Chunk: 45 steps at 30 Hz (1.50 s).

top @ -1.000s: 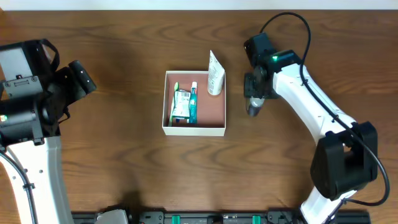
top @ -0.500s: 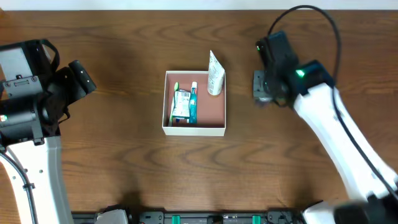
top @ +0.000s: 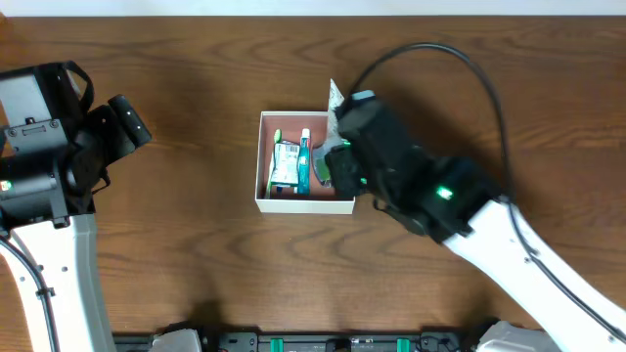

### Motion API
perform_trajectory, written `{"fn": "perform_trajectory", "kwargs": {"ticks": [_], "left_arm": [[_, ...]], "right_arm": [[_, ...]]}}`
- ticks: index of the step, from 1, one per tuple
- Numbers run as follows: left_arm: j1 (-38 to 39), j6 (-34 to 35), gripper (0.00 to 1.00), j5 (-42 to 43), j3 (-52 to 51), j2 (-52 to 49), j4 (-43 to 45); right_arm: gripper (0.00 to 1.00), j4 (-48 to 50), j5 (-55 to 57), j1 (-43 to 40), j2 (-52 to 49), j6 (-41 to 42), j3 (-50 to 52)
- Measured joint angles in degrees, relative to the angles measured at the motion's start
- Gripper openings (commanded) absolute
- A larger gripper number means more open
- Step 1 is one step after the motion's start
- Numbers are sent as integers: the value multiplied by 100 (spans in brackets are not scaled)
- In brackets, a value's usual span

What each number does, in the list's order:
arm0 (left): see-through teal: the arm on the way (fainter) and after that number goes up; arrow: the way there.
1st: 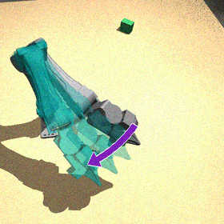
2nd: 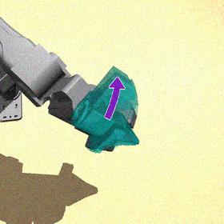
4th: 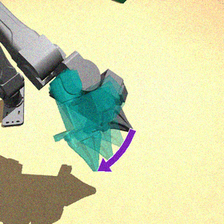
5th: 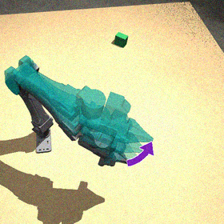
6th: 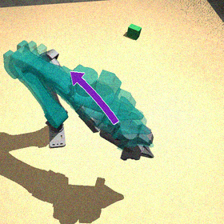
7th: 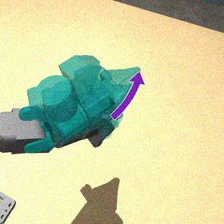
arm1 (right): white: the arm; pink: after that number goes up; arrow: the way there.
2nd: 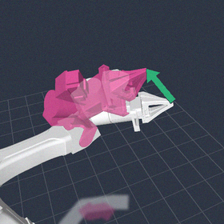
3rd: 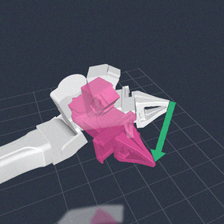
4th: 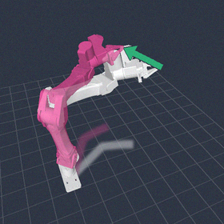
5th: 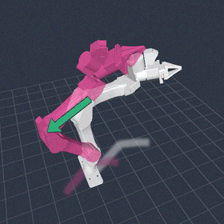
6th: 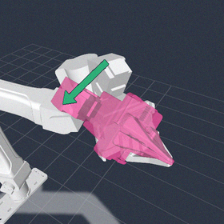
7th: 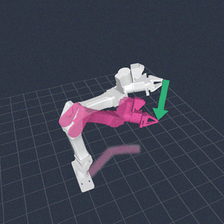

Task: Pack container
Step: 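Carry the soap pump bottle into the box and release it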

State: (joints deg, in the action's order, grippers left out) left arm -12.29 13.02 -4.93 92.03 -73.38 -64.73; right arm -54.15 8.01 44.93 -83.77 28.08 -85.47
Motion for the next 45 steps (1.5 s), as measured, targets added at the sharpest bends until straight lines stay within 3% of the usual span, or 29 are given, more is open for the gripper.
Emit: {"fn": "perform_trajectory", "kwargs": {"ticks": [15, 20, 26, 31, 34, 45], "left_arm": [[0, 0, 98, -2, 0, 0, 0], [0, 0, 98, -2, 0, 0, 0], [0, 0, 98, 0, 0, 0, 0], [0, 0, 98, 0, 0, 0, 0], [0, 0, 98, 0, 0, 0, 0], [2, 0, 98, -2, 0, 0, 2]], "right_arm": [[22, 188, 542, -120, -1832, 846, 4], [57, 190, 592, -120, -2100, 1054, 4], [69, 398, 669, -120, -2048, 1001, 2], [83, 345, 728, -133, -1534, 785, 2], [99, 240, 868, -168, -866, 605, 2], [99, 140, 1749, -188, 1491, -177, -46]]}}
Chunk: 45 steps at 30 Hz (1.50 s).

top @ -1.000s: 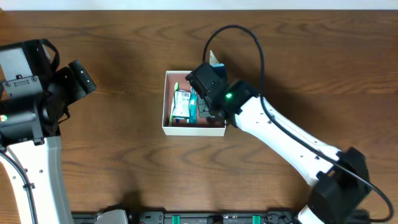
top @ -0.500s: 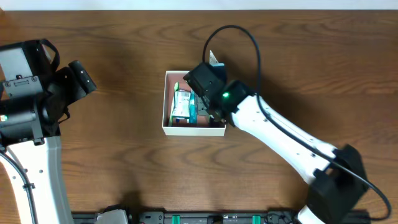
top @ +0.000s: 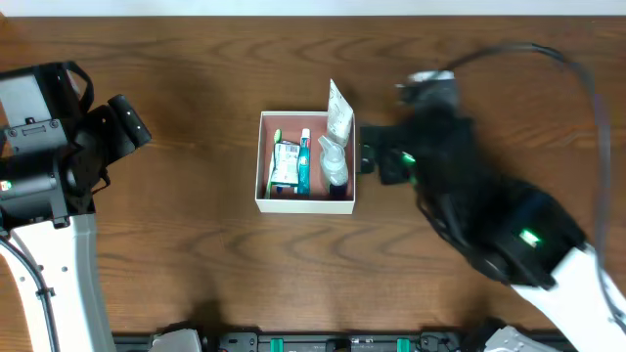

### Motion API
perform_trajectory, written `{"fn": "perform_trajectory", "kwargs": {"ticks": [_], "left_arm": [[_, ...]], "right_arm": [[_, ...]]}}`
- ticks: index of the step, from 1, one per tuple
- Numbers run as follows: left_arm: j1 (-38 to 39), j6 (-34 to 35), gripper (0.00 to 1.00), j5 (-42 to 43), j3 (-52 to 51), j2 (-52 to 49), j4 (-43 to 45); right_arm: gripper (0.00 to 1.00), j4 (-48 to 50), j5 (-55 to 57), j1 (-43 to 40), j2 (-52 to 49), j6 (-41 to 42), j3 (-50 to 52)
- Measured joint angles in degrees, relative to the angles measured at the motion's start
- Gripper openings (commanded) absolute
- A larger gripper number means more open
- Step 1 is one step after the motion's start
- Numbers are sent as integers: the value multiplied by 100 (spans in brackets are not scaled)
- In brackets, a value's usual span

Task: Pack container

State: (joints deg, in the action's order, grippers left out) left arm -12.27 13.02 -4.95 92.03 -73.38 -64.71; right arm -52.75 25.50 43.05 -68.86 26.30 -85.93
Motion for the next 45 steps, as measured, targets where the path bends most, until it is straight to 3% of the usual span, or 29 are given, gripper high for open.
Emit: {"fn": "perform_trajectory", "kwargs": {"ticks": [13, 20, 25, 30, 36, 45], "left_arm": [[-2, 0, 98, 2, 0, 0, -2], [-2, 0, 98, 0, 0, 0, 0], [-2, 0, 98, 0, 0, 0, 0], [-2, 0, 98, 0, -2, 0, 2], [-2, 0, 98, 0, -2, 0, -2], [-2, 0, 98, 0, -2, 0, 2]], "right_arm": [[99, -398, 1029, -52, 798, -850, 0], [99, -323, 815, -1156, 916, -1012, 393], [99, 472, -168, -2332, 1419, -1045, 1687], [99, 1552, -1082, -3335, 2328, -1045, 3650], [99, 1991, -1499, -3600, 3960, -1023, 5643], [99, 2022, -1674, -3602, 5799, -734, 7187]]}}
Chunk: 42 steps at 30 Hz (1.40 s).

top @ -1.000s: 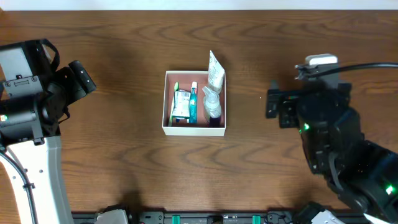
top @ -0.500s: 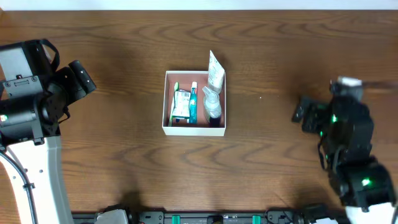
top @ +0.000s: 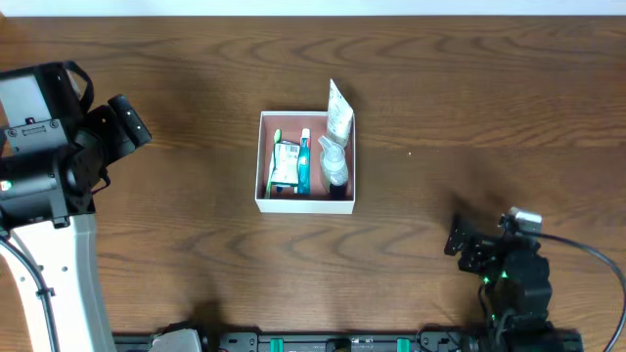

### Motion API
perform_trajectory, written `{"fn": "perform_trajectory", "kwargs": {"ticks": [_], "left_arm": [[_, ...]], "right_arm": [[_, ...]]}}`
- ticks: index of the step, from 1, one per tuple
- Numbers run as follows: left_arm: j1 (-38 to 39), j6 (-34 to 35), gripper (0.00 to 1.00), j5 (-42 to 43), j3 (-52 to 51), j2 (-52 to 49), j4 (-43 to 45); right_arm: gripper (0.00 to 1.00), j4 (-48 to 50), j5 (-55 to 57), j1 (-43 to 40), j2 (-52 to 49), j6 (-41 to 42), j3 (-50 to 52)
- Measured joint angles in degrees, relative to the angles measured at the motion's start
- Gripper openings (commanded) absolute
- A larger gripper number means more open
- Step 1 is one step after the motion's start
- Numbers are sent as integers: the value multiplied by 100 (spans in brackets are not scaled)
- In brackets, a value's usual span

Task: Pack container

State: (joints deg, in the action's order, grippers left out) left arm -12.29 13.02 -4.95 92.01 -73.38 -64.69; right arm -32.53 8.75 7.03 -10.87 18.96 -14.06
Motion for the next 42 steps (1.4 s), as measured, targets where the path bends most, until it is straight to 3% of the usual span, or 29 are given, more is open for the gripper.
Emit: {"fn": "perform_trajectory", "kwargs": {"ticks": [11, 42], "left_arm": [[0, 0, 98, 2, 0, 0, -2], [33, -59, 98, -2, -4, 138, -103]], "right_arm": [[99, -90, -33, 0, 905, 96, 514], [99, -96, -39, 0, 929, 96, 514]]}}
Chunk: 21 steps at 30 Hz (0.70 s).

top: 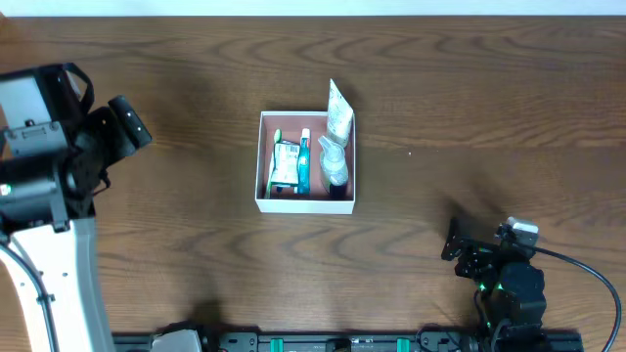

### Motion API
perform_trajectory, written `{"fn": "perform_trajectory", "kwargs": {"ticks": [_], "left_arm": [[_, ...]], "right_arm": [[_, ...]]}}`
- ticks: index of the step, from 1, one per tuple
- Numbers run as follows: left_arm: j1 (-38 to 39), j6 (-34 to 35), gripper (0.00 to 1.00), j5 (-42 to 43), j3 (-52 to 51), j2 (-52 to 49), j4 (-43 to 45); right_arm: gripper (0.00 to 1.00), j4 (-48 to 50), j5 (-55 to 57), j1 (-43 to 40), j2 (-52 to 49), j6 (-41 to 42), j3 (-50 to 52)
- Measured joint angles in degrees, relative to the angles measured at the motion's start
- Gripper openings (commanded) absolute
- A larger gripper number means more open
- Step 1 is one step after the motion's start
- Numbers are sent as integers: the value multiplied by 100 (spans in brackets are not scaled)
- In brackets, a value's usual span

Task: Pack container

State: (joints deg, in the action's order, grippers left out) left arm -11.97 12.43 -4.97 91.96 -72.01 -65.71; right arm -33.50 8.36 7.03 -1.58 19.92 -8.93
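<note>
A white open box (262, 161) stands at the middle of the table in the overhead view. Inside lie a green-and-white packet (285, 163) and a blue toothbrush (304, 161). A clear bottle with a dark base (335, 162) lies along the box's right side. A white tube (338, 110) leans out over the far right corner. My right gripper (456, 250) is folded back near the front right edge, far from the box. My left gripper (131, 121) hangs at the far left, also apart from the box. Neither holds anything that shows; both are too small and dark to read.
The brown wooden table (196, 68) runs around the box on all sides. A black cable (577, 269) loops from the right arm near the front right corner. The left arm's white link (59, 284) runs along the left edge.
The right arm has shifted very slightly at the front right edge. The box, its contents and the left arm stand as before.
My right gripper was over the box's right side, covering the bottle there. Then it stood just right of the box, with the bottle and tube showing inside. After that it was drawn back to the front right edge, where it stays. The left arm never moved.
</note>
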Motion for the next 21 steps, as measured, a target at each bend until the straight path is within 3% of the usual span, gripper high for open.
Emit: {"fn": "perform_trajectory", "kwargs": {"ticks": [5, 12, 21], "left_arm": [[153, -107, 98, -17, -260, 717, -170], [546, -197, 98, -190, -1600, 1969, -52], [708, -199, 98, -203, -4124, 3346, 1283]], "right_arm": [[99, -2, -2, 0, 0, 0, 0], [99, -2, -2, 0, 0, 0, 0], [99, -2, -4, 0, 0, 0, 2]]}}
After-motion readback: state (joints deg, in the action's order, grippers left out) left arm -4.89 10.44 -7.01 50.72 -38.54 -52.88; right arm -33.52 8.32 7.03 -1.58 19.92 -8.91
